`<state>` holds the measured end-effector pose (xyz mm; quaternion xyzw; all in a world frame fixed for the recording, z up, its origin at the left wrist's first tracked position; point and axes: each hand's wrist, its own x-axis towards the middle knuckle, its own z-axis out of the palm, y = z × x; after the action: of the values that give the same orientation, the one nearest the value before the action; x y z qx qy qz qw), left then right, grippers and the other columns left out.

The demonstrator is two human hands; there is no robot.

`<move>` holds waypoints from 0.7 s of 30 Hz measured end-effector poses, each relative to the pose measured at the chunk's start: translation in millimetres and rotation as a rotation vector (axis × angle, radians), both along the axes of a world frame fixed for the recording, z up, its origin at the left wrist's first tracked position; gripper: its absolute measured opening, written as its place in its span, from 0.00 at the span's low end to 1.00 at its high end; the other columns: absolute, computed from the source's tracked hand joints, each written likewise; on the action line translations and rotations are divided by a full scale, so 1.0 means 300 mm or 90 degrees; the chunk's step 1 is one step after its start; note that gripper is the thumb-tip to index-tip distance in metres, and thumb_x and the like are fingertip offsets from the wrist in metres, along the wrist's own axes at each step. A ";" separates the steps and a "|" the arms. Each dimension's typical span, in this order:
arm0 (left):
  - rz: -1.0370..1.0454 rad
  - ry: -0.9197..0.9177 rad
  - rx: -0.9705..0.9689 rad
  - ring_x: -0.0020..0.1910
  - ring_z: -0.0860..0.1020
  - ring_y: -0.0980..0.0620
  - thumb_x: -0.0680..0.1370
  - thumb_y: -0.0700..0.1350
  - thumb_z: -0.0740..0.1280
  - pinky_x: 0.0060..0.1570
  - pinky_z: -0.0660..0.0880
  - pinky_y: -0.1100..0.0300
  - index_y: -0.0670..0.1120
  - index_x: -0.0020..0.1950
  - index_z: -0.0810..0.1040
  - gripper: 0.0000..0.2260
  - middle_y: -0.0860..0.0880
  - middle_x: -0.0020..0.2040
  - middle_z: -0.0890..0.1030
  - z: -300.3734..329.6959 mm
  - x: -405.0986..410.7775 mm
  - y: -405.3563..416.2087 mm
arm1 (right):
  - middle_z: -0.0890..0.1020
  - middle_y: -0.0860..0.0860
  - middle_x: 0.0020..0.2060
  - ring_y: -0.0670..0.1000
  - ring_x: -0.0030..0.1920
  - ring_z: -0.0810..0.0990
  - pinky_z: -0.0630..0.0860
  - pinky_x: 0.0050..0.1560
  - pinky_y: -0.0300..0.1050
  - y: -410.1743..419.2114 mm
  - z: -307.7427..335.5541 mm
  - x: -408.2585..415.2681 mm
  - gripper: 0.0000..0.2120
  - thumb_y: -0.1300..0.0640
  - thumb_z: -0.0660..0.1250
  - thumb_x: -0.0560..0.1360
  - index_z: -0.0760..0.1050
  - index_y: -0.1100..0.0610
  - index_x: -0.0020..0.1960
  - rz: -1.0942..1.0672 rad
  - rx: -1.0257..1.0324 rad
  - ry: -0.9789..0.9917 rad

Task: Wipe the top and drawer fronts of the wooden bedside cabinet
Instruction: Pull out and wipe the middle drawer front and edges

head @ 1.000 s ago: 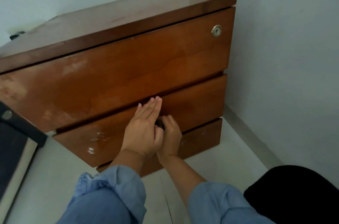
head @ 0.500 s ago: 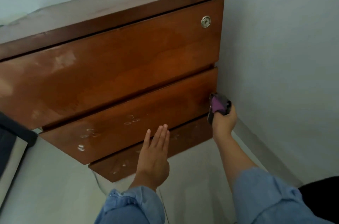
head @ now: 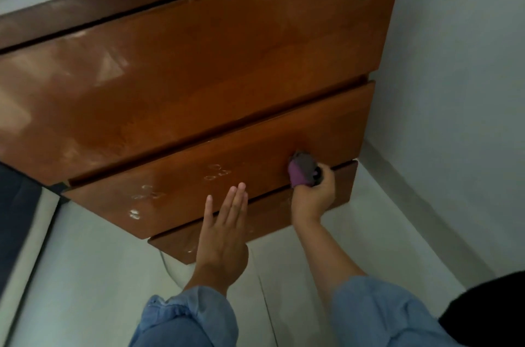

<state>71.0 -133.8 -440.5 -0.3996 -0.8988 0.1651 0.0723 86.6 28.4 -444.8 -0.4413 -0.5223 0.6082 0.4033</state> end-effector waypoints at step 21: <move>0.081 0.033 0.186 0.74 0.62 0.46 0.63 0.40 0.73 0.70 0.57 0.39 0.40 0.74 0.65 0.40 0.43 0.75 0.65 -0.039 -0.045 -0.373 | 0.77 0.53 0.41 0.54 0.43 0.76 0.71 0.39 0.37 -0.353 -0.010 -0.074 0.10 0.71 0.64 0.72 0.74 0.57 0.43 0.292 -0.029 -0.085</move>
<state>57.4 -245.6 -452.4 -0.3229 -0.9345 0.0469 0.1423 64.4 -77.6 -447.9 -0.3590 -0.6206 0.6650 0.2092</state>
